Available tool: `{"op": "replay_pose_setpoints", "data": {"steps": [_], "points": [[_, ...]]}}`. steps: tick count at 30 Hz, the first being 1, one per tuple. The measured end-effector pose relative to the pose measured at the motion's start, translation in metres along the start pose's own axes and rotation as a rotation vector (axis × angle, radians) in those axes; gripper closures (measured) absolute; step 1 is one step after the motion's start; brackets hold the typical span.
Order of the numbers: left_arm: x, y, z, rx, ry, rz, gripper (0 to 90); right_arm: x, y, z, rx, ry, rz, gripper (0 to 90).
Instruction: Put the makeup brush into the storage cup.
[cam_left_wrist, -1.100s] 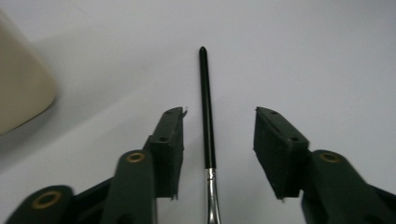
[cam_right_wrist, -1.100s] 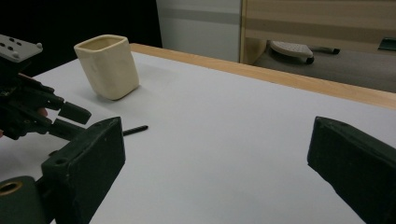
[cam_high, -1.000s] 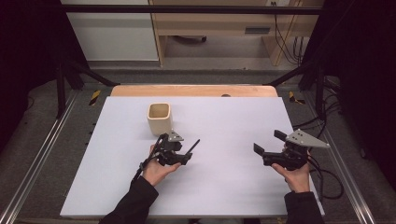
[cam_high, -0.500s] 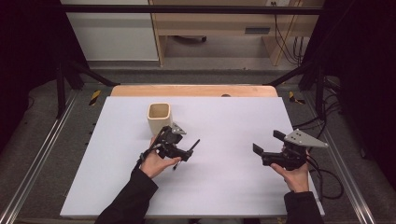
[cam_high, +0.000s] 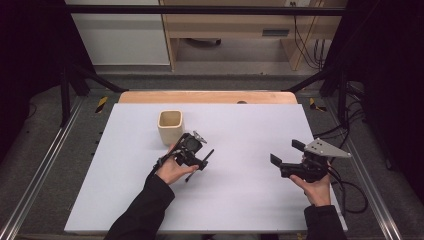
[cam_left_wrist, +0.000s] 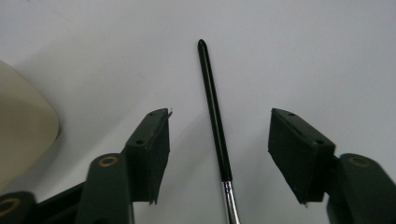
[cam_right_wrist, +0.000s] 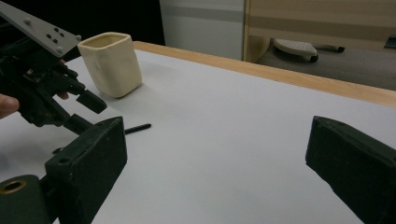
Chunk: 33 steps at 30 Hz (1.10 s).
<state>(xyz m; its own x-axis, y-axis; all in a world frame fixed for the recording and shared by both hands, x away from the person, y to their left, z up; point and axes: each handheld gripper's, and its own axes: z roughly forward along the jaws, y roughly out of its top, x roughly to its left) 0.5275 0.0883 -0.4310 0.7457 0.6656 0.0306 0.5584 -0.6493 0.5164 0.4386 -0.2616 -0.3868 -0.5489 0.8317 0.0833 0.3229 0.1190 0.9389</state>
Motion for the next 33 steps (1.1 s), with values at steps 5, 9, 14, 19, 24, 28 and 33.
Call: {"op": "replay_pose_setpoints", "data": {"steps": [5, 9, 14, 19, 24, 28, 33], "points": [[0.001, 0.0, 0.007, 0.04, -0.014, 0.004, 50.4, 0.0, 0.0, 0.0, 0.005, 0.004, 0.001, 5.8], [0.001, 0.0, 0.01, 0.063, -0.026, 0.007, 56.0, 0.0, 0.0, 0.001, 0.006, 0.006, 0.0, 5.8], [-0.001, -0.001, 0.016, 0.092, -0.034, 0.014, 61.0, 0.0, 0.0, 0.001, 0.01, 0.008, 0.002, 5.7], [-0.002, -0.001, 0.021, 0.12, -0.026, 0.021, 64.9, 0.0, 0.0, 0.001, 0.015, 0.012, -0.01, 5.7], [-0.003, -0.002, 0.021, 0.124, -0.025, 0.02, 69.5, 0.0, 0.0, 0.001, 0.019, 0.012, -0.009, 5.6], [-0.004, -0.001, 0.022, 0.132, -0.024, 0.015, 71.5, 0.0, 0.0, 0.001, 0.02, 0.013, -0.01, 5.6], [-0.006, 0.0, 0.021, 0.147, -0.017, 0.027, 74.0, 0.001, 0.0, 0.002, 0.02, 0.014, -0.008, 5.4]]}}
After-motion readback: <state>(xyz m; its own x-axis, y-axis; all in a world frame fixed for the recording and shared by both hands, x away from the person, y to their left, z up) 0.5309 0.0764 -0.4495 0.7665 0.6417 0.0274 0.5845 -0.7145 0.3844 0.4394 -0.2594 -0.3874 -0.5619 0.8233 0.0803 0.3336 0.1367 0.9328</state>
